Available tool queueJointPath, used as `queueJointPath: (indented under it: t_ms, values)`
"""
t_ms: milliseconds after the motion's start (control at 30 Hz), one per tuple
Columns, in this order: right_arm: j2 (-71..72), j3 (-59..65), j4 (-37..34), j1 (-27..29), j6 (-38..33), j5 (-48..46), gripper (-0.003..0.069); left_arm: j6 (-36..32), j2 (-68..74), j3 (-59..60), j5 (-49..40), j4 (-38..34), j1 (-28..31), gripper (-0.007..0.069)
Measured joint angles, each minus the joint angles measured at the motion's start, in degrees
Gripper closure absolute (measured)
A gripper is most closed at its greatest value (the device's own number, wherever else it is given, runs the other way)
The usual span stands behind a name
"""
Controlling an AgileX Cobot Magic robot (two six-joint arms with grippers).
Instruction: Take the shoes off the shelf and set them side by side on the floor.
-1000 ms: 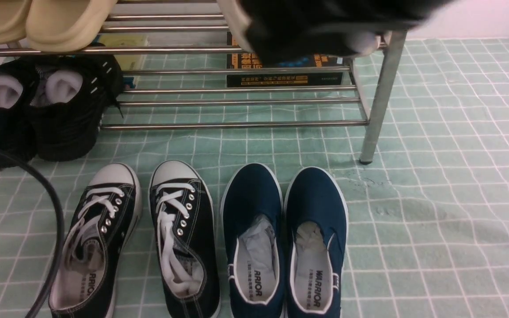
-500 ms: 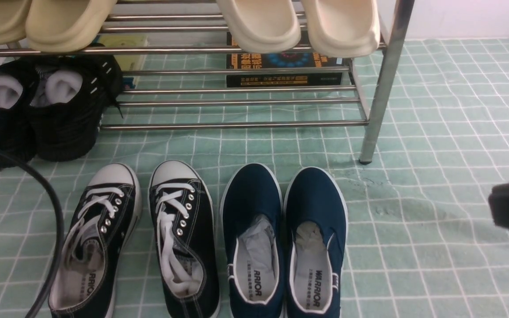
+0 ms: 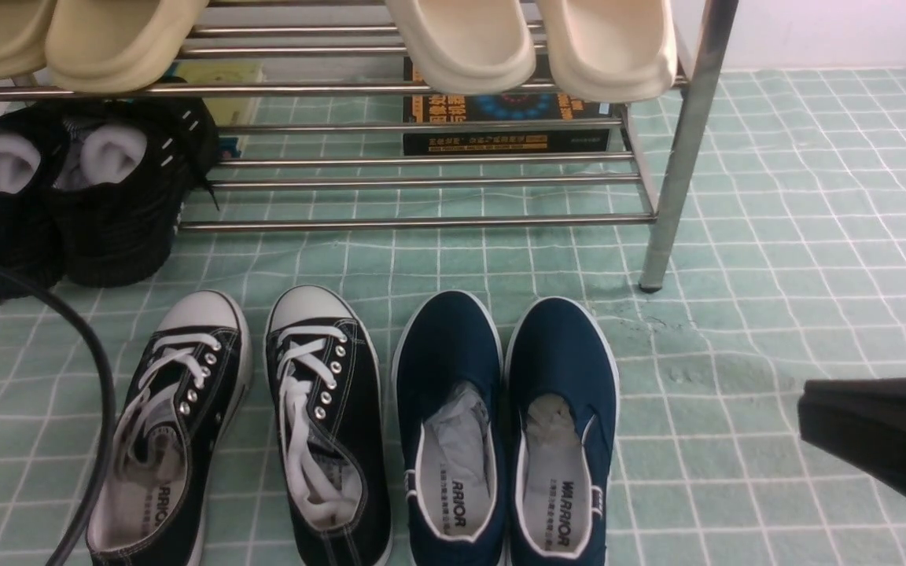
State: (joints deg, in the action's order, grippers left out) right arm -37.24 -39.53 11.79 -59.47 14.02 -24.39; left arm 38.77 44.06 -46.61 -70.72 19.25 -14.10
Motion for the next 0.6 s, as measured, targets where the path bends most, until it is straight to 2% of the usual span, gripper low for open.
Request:
queueJointPath:
  t_ms: [600]
  values:
    - [0.0,0.22,0.21,0.0,0.0,0.17,0.065,-0.01,0.0,0.0,0.0,-0.5,0.0,0.0523]
